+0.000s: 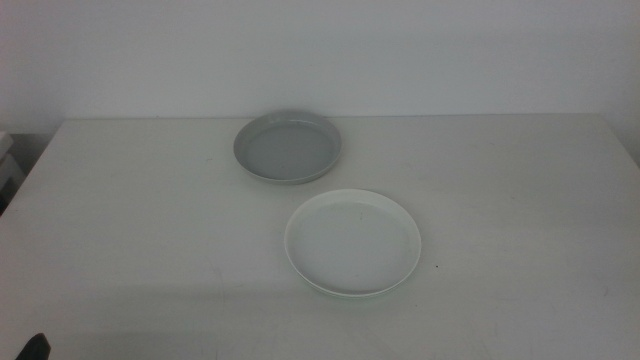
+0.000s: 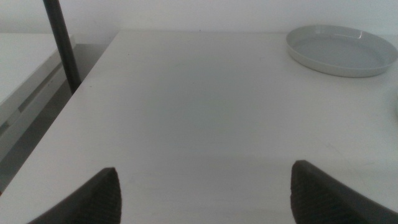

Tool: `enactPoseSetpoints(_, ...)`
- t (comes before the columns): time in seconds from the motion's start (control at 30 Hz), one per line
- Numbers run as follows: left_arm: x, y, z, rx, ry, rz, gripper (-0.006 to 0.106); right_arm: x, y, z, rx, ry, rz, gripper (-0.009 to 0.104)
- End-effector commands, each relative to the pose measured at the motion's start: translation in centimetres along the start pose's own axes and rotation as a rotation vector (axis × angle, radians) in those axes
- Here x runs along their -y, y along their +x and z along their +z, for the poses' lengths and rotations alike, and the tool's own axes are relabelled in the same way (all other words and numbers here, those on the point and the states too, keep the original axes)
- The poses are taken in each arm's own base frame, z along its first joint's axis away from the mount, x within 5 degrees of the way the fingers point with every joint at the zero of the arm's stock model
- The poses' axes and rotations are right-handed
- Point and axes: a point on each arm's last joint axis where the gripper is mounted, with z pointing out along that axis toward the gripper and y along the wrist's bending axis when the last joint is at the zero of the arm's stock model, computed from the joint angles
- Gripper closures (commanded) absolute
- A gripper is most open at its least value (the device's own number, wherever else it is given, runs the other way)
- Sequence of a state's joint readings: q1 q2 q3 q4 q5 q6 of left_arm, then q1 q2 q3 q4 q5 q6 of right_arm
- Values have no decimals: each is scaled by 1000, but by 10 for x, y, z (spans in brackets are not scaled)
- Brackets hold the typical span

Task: Stack the three bowls on top of each other.

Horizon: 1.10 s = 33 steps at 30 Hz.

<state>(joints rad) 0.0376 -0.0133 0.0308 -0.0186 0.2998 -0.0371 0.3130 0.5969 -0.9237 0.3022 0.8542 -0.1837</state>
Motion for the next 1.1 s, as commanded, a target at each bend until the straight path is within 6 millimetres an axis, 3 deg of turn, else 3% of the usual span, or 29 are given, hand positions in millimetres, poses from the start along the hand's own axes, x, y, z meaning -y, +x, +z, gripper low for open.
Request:
enactPoseSetpoints(0.0,0,-9,-2,97,-2,5,-4,0,-11,-3,79,11,-4,43)
enactPoseSetpoints(0.17,0,-10,-1,98,-8,36,-4,0,-11,-3,79,11,-4,43)
enactPoseSetpoints(0.27,0,-27,-1,100,-12,56,-4,0,-11,-3,79,11,-4,43)
enactPoseSetpoints(0.4,2,-73,6,44,-16,54,-4,0,-11,-3,79,11,-4,43)
enactPoseSetpoints(0.73,10,-212,73,-192,-19,18,-4,0,-11,-3,77,13,-5,43)
enactPoseSetpoints(0.87,13,-249,104,-285,-12,19,-4,0,-11,-3,77,13,-5,43)
enactPoseSetpoints(1.07,19,-285,150,-401,37,29,-4,0,-11,-3,77,13,-5,43)
